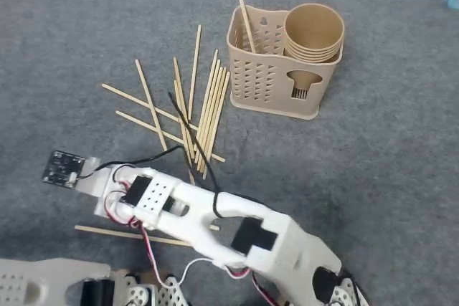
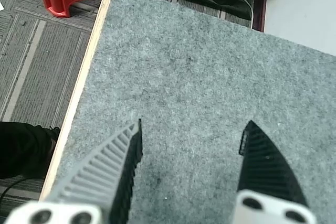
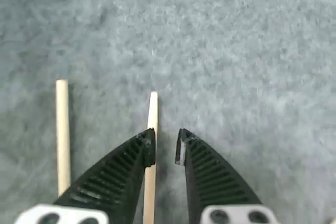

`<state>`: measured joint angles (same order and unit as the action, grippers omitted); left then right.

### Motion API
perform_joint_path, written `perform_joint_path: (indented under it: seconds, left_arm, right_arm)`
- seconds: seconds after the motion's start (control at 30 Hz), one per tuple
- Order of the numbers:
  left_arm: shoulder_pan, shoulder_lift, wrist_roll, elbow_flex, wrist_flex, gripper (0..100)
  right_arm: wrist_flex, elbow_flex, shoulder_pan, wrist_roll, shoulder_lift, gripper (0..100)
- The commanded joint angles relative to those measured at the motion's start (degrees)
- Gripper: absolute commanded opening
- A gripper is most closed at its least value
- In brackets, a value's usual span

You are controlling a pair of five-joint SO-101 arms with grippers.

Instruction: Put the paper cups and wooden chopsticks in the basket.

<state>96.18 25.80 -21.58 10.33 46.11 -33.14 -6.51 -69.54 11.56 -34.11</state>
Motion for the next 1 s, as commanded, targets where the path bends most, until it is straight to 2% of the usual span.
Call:
perform_joint_path:
  seconds: [0.0,0.27,0.53,0.8,0.93,0.97]
  left_arm:
    - [-0.09,-0.44,0.35,2.42,-0.09,29]
    - [-0.26,-0.35,0.26,2.33,-0.09,29]
    - [-0.26,-0.35,0.18,2.24,0.00,29]
    - [-0.26,-0.35,0.44,0.04,-0.09,29]
    - [-0.26,-0.35,0.44,-0.57,-0.18,29]
    - [-0.26,-0.35,0.44,-0.57,-0.18,29]
  right_arm:
    - [-0.57,-6.33,0.48,-0.44,-1.54,9.4]
    - [-0.57,-9.93,0.40,-0.44,-7.52,9.4]
    - [-4.79,-9.93,0.66,-0.44,-1.98,9.4]
    - [-5.41,-13.80,0.57,-0.44,-9.80,9.3]
    - [-13.85,-21.36,0.66,-0.44,-12.26,0.0]
    - [-16.48,-23.38,0.66,-0.44,-12.62,1.2]
